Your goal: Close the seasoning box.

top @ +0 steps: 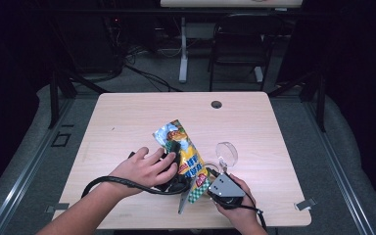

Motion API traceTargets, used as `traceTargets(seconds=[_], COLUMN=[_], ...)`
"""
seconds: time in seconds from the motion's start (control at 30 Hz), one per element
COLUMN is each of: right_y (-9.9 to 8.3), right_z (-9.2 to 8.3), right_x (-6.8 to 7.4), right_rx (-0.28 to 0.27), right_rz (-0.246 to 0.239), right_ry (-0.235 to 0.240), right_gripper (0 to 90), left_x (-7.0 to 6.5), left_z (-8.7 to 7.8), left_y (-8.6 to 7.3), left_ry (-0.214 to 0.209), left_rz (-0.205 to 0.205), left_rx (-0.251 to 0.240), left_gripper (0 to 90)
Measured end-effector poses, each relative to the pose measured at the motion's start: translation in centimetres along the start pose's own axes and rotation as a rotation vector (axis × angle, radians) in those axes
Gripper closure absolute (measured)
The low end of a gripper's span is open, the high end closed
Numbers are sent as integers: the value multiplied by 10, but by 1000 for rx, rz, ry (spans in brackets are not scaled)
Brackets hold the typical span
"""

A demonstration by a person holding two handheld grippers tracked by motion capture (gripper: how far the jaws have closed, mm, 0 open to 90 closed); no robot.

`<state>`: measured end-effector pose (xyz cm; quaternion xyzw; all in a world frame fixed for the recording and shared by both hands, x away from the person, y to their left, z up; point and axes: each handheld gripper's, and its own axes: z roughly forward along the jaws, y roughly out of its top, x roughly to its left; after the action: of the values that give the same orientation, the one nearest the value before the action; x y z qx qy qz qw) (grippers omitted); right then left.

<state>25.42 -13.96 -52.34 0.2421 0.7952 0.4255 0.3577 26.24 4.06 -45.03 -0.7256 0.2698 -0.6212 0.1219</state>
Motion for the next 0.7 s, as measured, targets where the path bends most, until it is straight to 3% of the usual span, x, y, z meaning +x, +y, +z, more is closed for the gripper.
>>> traceTargets(seconds=[0.2, 0.3, 0.7], right_y=[0, 0, 0], right_z=[0, 0, 1], right_x=[0, 0, 1], right_rx=[2, 2, 0], right_rz=[-2, -1, 1], right_ry=[-1, -1, -4], right_gripper=[702, 702, 703], left_x=[0, -1, 0], left_z=[-1, -1, -2], left_y=[1, 1, 0], left_ry=[-7, 10, 17], left_rz=[13, 22, 23], left_rx=[3, -7, -9], left_gripper=[815, 820, 822])
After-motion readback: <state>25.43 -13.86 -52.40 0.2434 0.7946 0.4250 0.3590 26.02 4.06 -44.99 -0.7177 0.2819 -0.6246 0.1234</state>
